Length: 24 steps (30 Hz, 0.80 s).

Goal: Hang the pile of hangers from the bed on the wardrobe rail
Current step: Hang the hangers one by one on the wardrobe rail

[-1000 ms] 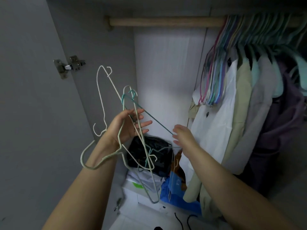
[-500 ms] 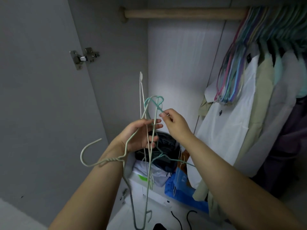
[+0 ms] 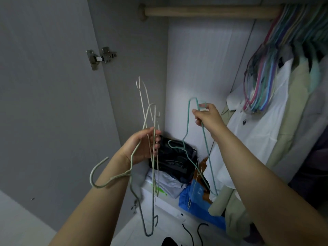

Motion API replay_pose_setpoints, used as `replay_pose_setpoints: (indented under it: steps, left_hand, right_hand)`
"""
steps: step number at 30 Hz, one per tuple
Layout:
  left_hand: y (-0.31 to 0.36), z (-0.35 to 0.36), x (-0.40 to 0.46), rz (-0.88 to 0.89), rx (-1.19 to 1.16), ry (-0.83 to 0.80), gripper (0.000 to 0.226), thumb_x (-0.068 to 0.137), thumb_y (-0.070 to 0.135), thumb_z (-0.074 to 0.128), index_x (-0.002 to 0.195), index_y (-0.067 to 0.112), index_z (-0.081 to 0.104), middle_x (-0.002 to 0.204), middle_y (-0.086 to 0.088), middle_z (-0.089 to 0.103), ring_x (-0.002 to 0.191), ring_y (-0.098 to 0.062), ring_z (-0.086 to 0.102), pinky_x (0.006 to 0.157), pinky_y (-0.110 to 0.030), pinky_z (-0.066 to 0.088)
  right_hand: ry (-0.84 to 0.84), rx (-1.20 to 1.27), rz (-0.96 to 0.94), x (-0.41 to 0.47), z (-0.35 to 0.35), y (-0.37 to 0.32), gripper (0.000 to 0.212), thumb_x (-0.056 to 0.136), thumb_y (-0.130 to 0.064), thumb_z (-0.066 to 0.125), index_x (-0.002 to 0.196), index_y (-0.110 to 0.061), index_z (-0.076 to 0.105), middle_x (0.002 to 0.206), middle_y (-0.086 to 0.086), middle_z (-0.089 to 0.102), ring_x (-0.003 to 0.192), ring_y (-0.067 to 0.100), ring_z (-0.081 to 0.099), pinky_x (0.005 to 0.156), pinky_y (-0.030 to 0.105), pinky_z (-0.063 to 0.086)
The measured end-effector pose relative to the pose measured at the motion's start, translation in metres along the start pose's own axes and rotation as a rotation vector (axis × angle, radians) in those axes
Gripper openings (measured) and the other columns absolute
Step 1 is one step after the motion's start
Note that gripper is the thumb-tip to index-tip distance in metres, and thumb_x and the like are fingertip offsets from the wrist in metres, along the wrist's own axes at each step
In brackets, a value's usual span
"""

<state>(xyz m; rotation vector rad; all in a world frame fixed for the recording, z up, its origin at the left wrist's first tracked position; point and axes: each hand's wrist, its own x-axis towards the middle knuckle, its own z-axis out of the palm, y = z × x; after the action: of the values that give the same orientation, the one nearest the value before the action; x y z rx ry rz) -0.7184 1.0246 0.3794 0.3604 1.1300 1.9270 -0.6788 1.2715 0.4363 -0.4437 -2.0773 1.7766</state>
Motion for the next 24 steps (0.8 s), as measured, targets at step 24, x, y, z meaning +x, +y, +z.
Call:
replay_pose_setpoints:
  steps: [24]
  left_hand:
    - [-0.020, -0.035, -0.001, 0.167, -0.255, 0.125, 0.047, 0.055, 0.031, 0.086, 0.090, 0.010, 0.065, 0.081, -0.003, 0.053, 0.056, -0.017, 0.048, 0.055, -0.027, 0.036]
  right_hand:
    - [0.215, 0.067, -0.193, 0.012, -0.051, -0.004, 0.035, 0.095, -0.020, 0.057, 0.128, -0.011, 0.052, 0.075, 0.004, 0.054, 0.047, 0.003, 0.050, 0.053, 0.023, 0.050]
